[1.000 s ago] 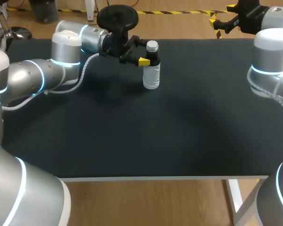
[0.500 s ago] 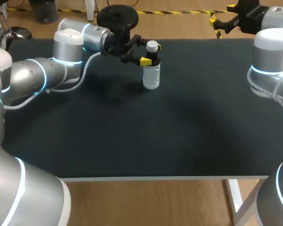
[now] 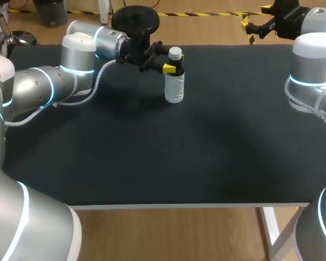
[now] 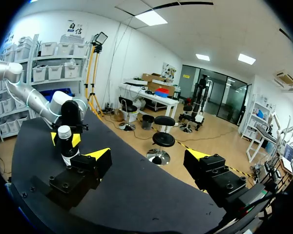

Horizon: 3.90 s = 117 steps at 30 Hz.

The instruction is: Unscrew the bottle cap

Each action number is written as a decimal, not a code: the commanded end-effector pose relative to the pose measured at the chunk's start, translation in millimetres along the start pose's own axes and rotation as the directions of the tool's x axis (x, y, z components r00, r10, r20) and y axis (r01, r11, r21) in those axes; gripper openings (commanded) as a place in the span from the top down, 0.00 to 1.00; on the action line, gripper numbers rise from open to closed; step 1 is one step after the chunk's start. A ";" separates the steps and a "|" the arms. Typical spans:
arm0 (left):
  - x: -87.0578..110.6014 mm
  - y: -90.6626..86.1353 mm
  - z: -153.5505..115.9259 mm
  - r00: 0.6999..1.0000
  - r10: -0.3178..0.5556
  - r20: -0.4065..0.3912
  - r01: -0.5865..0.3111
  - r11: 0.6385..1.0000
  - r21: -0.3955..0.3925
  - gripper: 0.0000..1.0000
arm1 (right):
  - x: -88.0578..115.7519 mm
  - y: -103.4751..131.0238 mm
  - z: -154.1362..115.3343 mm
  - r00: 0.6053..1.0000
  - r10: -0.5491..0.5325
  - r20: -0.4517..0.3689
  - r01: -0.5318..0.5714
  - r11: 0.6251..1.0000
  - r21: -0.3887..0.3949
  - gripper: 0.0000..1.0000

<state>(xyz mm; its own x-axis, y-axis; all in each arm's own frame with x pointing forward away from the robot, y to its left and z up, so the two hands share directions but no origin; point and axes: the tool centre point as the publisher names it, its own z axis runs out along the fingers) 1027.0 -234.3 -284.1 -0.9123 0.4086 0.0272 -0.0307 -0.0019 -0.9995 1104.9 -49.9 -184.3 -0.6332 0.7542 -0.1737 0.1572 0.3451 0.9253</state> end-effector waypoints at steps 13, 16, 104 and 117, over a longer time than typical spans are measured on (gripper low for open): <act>-6.5 -4.4 -8.2 0.999 0.034 -0.034 -0.034 0.999 0.002 1.00 | 0.0 -0.2 -0.1 1.000 0.000 0.000 0.000 1.000 -0.001 0.00; -6.2 -3.4 -9.2 0.999 0.035 -0.025 -0.035 0.999 0.009 1.00 | 0.0 -0.2 -0.1 1.000 0.000 0.000 0.000 1.000 -0.001 0.00; -4.5 -6.9 -17.0 0.999 0.046 0.016 -0.047 0.999 0.017 1.00 | 244.0 52.3 90.4 0.971 0.089 -0.224 -0.155 0.941 -0.300 0.00; -4.5 -6.9 -17.0 0.999 0.046 0.016 -0.047 0.999 0.017 1.00 | 255.2 36.9 106.4 0.958 0.120 -0.261 -0.188 0.949 -0.254 0.00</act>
<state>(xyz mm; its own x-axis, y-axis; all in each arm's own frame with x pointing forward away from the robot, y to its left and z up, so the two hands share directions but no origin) 1037.5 -221.0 -278.2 -0.9202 0.3911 -0.0180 0.0034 -0.0380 -0.9993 1026.5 209.6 -228.7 -0.7900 0.6122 0.0327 0.0744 0.0427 0.9963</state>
